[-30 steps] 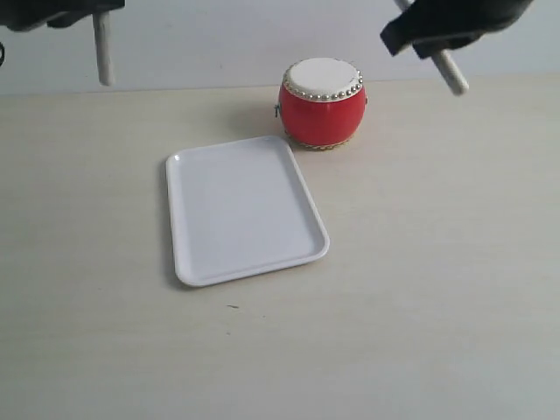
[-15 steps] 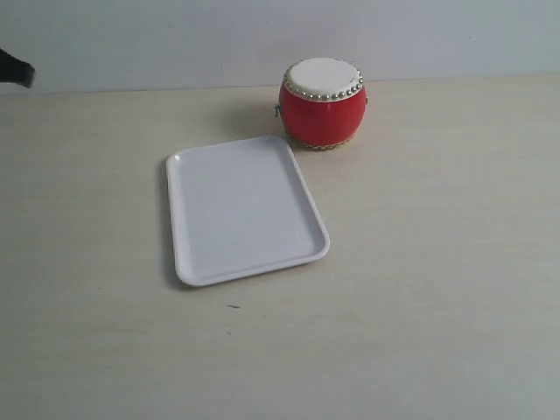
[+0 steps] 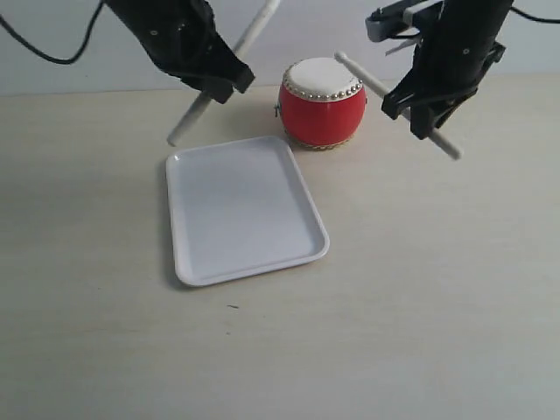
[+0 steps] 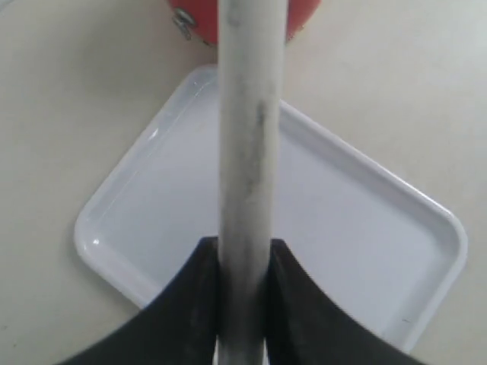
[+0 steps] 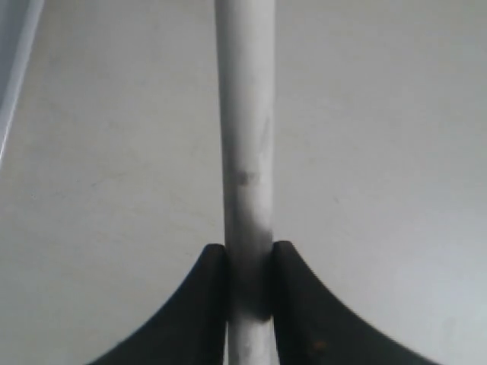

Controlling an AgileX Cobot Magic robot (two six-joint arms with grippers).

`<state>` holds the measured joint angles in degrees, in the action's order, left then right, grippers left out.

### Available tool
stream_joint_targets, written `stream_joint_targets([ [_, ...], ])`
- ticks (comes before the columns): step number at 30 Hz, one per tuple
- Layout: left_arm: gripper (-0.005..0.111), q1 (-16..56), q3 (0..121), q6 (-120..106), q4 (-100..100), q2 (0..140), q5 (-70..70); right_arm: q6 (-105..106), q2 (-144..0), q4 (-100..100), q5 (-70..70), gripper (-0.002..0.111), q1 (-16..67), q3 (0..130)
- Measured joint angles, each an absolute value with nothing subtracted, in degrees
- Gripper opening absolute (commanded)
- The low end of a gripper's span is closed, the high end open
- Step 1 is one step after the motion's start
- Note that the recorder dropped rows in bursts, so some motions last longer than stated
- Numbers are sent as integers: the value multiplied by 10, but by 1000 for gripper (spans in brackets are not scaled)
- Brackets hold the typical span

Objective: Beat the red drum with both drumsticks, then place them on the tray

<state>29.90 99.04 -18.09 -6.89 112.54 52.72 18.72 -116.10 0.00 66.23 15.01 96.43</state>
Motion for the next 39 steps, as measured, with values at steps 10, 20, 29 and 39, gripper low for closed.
stream_joint_targets([
  [10,0,299,1088,-178,-70,1267,580,188,-1169,-28,660,0,149,967],
  [20,0,299,1124,-178,-68,1290,565,165,-1170,-30,598,0,149,968],
  [29,0,299,1167,-203,-64,1290,593,154,-1165,-38,591,0,149,987],
  [39,0,299,1197,-205,-53,1292,651,152,-1245,-53,597,0,149,991],
])
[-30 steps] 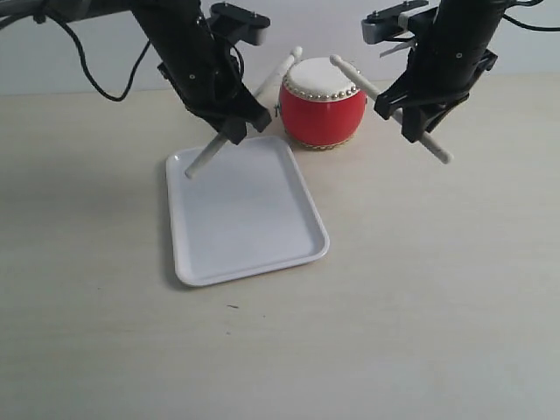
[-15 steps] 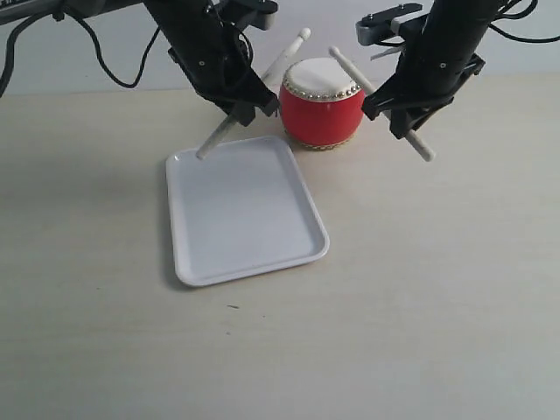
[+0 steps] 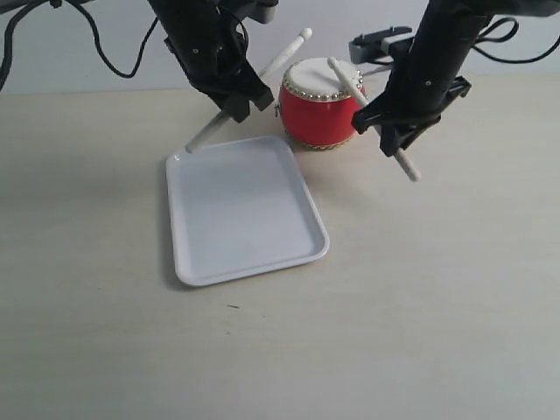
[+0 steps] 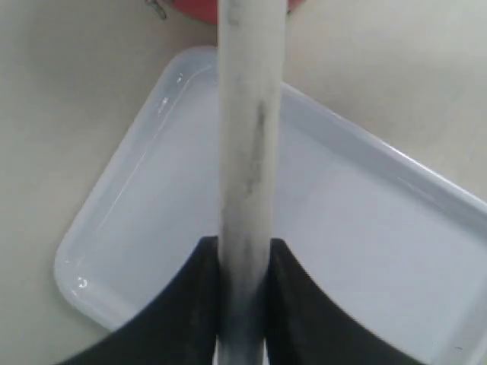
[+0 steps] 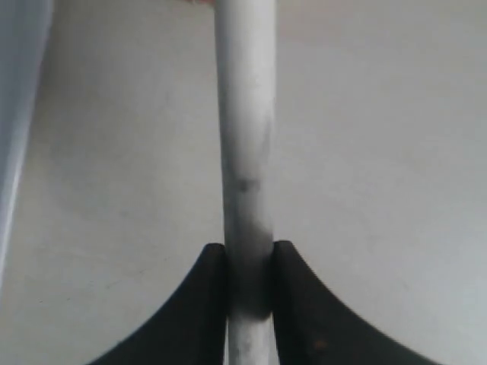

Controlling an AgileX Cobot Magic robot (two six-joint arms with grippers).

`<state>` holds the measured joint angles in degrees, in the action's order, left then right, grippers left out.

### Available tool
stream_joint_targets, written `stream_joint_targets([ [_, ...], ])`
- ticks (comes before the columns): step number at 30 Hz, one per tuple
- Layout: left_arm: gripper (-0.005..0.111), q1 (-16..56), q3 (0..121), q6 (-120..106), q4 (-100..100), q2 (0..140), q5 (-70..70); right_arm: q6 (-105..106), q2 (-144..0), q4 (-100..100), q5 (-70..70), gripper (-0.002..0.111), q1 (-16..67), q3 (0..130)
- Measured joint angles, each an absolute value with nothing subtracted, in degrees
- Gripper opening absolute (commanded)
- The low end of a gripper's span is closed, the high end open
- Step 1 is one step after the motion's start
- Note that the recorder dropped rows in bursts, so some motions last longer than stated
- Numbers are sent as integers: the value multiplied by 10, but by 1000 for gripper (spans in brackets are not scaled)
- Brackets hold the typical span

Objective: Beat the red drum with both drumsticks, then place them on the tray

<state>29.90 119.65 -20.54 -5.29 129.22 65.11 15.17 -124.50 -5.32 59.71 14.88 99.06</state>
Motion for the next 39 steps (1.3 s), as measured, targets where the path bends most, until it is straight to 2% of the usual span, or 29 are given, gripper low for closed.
stream_joint_targets([
  [7,0,293,1230,-208,-38,1287,643,150,-1215,-53,593,0,149,991],
  [18,0,287,1231,-230,-34,1405,592,148,-1144,-72,600,0,149,991],
  [32,0,287,1261,-233,-34,1306,661,149,-1296,-80,617,0,149,993],
  [35,0,287,1261,-233,-37,1313,659,157,-1259,-112,623,0,149,998],
  [39,0,287,1261,-233,-62,1391,626,174,-1186,-142,642,0,149,1002],
])
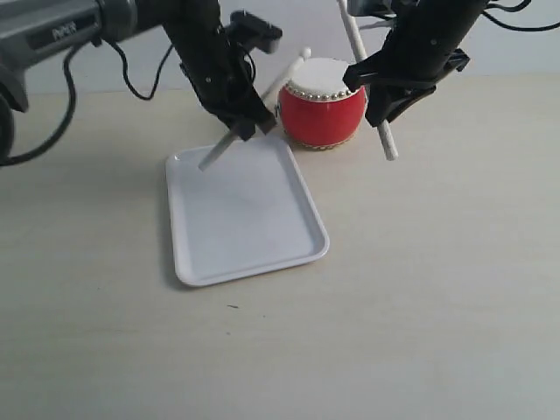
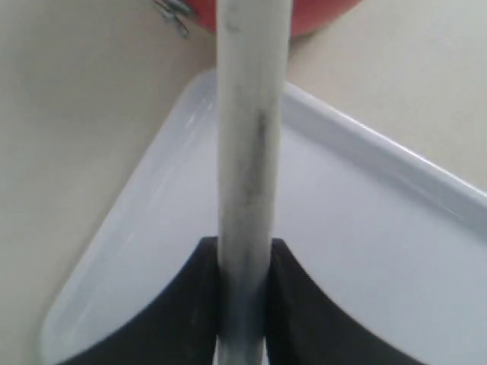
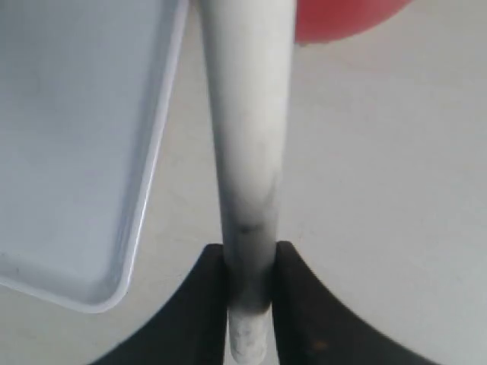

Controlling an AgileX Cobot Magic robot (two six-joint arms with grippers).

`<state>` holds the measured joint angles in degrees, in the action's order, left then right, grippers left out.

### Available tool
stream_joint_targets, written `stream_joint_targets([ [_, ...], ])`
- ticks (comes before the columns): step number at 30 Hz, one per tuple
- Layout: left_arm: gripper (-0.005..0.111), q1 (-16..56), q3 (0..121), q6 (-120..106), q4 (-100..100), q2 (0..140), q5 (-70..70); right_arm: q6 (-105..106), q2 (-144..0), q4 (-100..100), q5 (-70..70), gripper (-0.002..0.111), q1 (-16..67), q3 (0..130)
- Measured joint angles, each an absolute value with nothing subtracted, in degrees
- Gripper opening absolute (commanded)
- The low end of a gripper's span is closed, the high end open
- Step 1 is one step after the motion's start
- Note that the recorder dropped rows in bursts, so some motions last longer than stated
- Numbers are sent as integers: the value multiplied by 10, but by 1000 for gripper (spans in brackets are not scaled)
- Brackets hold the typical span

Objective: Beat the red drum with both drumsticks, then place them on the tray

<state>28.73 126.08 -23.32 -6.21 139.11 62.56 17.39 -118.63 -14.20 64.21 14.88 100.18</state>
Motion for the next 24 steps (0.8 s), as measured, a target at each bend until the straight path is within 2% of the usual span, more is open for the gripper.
stream_joint_targets([
  [4,0,287,1257,-233,-68,1429,620,186,-1192,-143,658,0,149,1002],
  [14,0,290,1257,-225,-66,1323,642,181,-1292,-146,652,0,149,1002],
  [19,0,290,1258,-222,-82,1322,646,179,-1242,-152,649,0,149,1002],
  [24,0,291,1258,-221,-93,1381,659,179,-1149,-153,649,0,149,1002],
])
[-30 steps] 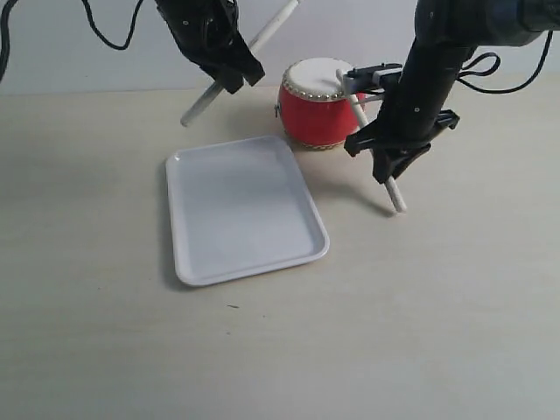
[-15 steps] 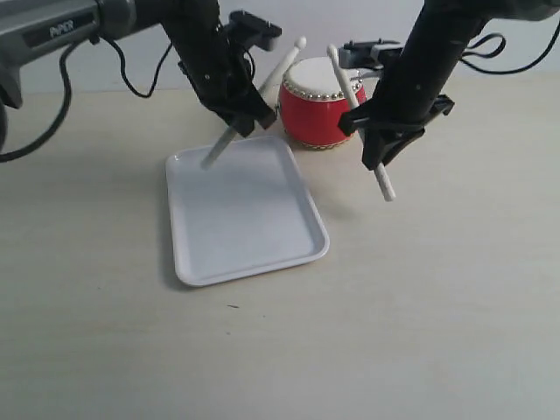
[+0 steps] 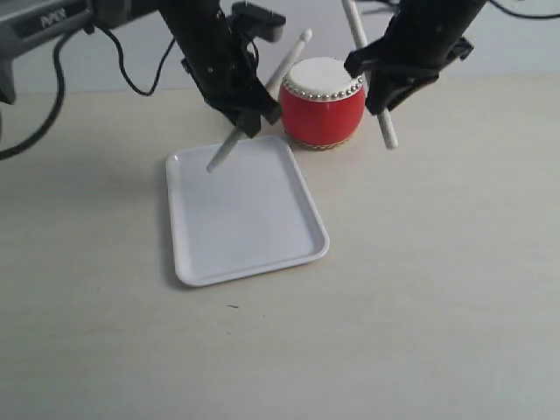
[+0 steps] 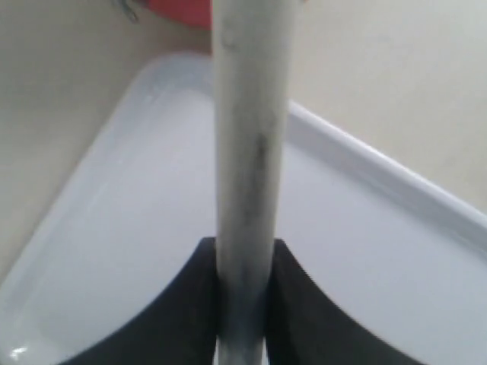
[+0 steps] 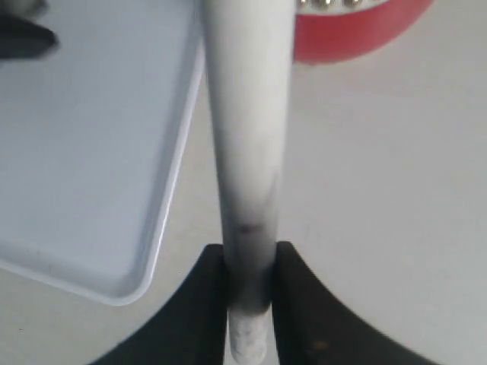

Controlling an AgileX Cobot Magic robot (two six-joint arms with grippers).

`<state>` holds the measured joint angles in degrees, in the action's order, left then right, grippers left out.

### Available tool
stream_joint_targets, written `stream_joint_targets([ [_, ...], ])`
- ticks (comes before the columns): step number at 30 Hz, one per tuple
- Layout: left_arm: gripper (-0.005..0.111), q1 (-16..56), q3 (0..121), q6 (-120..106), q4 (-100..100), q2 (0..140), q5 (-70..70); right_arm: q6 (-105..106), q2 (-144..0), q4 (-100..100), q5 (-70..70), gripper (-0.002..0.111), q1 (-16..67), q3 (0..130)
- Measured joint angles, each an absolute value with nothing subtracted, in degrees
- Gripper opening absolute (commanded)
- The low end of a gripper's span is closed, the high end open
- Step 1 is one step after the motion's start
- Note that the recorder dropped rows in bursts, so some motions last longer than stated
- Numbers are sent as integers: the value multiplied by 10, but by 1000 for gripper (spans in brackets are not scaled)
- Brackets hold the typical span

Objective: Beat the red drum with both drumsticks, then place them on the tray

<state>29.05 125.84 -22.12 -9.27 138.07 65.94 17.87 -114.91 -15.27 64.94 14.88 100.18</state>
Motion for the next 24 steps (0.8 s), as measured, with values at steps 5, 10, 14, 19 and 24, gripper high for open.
stream_joint_targets([
  [5,0,291,1257,-221,-88,1432,675,179,-1095,-153,649,0,149,1002],
  [10,0,291,1260,-221,-79,1430,687,179,-1103,-153,649,0,149,1002],
  [14,0,292,1285,-218,-78,1408,697,179,-1153,-153,648,0,149,1002],
  [19,0,292,1313,-210,-80,1359,697,178,-1259,-151,635,0,149,1002],
  [24,0,292,1318,-209,-86,1323,698,165,-1311,-150,633,0,149,1004],
])
